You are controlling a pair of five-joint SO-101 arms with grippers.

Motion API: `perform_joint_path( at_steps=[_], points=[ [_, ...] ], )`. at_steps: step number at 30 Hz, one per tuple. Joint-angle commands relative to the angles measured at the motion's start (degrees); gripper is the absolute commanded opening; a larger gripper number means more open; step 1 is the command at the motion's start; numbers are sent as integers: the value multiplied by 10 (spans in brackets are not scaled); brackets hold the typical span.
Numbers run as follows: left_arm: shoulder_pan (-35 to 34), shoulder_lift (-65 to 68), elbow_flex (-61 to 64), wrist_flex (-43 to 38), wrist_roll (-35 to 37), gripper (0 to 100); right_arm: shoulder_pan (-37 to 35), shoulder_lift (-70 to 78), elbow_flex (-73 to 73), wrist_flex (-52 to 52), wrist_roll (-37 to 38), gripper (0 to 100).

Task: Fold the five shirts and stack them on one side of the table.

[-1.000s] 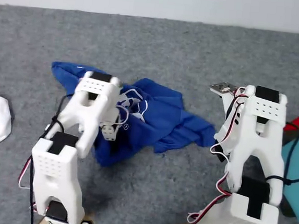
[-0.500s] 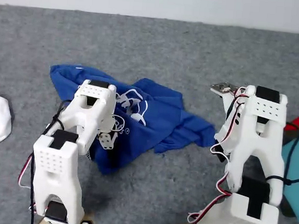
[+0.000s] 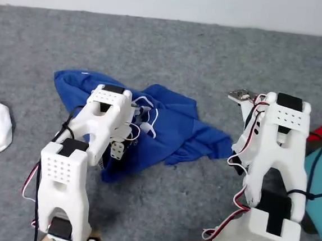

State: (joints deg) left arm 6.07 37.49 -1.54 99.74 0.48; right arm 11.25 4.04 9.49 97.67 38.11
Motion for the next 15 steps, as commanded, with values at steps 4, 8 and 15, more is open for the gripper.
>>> perform_joint_path(
  at_steps=[4, 8, 15],
  points=[
    [-91, -125, 80, 11, -130, 12, 6, -2, -3, 8, -6, 456],
    [-193, -178, 126, 11, -227, 12, 6, -1, -3, 3, -4, 456],
    [-375, -215, 133, 11, -329, 12, 2, -1, -4, 1, -4, 456]
  ],
)
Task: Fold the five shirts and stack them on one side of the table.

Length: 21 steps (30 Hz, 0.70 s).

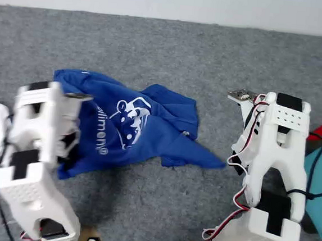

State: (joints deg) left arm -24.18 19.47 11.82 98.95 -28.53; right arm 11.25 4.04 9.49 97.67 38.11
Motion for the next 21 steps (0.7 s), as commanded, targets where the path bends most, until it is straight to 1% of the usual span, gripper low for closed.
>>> perform_joint_path(
  at_steps=[1, 4, 7, 12, 15, 17, 21],
  points=[
    [-95, -35, 0, 18, -53, 12, 2, -1, -4, 1, -4, 456],
    [-157, -35, -1, 18, -87, 12, 1, -1, -4, 1, -4, 456],
    [-201, -35, -1, 18, -105, 12, 1, -1, -4, 0, -4, 456],
    [-249, -36, -9, 18, -107, 13, 1, -1, -4, -6, -4, 456],
    [-289, -36, -52, 18, -105, 16, 1, -1, -4, -6, -4, 456],
    [-316, -36, -82, 18, -104, 49, -5, -1, -5, -7, -4, 456],
    [-363, -37, -113, 18, -101, 189, -63, -1, -8, -11, -8, 457]
  ],
)
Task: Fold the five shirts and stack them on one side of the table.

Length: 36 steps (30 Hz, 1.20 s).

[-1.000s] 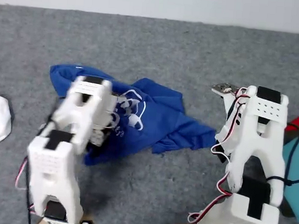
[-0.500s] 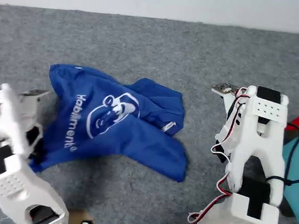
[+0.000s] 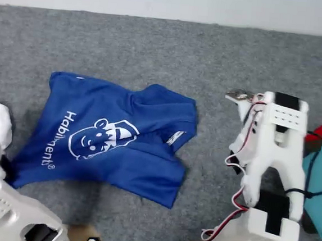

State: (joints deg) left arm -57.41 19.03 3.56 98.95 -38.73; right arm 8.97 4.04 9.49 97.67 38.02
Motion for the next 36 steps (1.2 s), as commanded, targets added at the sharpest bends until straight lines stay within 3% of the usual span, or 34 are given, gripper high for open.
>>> perform_joint_path(
  at_steps=[1, 7, 13, 24, 27, 32, 34, 36],
  points=[
    [-38, -38, -31, 18, 4, 216, -60, -1, -11, -17, -10, 457],
    [-49, -111, -2, 18, 3, 246, -161, 0, -83, -60, -80, 457],
    [-55, -221, 79, 18, 2, 246, -197, 96, -198, -153, -141, 457],
    [-54, -332, 154, 18, 0, 246, -261, 421, -593, -41, -173, 454],
    [-52, -332, 154, 18, -1, 246, -256, 509, -686, -26, -171, 361],
    [-55, -332, 158, 18, -1, 246, -232, 620, -835, 50, -174, 0],
    [-53, -332, 167, 18, -1, 246, -217, 646, -883, 52, -173, 49],
    [-53, -332, 178, 18, -1, 246, -195, 655, -918, 52, -171, 6]
  ],
)
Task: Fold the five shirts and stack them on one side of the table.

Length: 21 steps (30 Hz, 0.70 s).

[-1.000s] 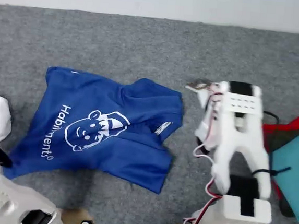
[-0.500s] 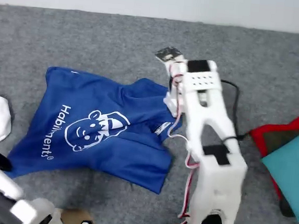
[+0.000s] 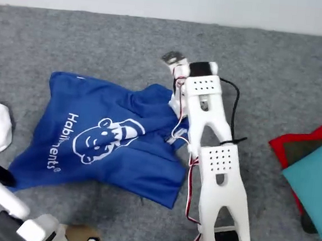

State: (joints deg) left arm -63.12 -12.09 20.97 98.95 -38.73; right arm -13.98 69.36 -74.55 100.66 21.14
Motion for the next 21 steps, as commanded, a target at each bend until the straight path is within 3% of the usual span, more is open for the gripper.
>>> perform_joint_path(
  at_steps=[1, 10, 14, 21],
  points=[
    [4, -21, 7, 18, -1, 246, 48, 6, -91, 22, -3, 7],
    [4, -21, 17, 18, -1, 246, 171, 4, -98, 23, 0, 8],
    [5, -21, 17, 18, -2, 246, 157, -9, -79, 26, 2, 25],
    [6, -21, 16, 13, -3, 246, 92, -157, 25, 24, 19, 281]
  ],
)
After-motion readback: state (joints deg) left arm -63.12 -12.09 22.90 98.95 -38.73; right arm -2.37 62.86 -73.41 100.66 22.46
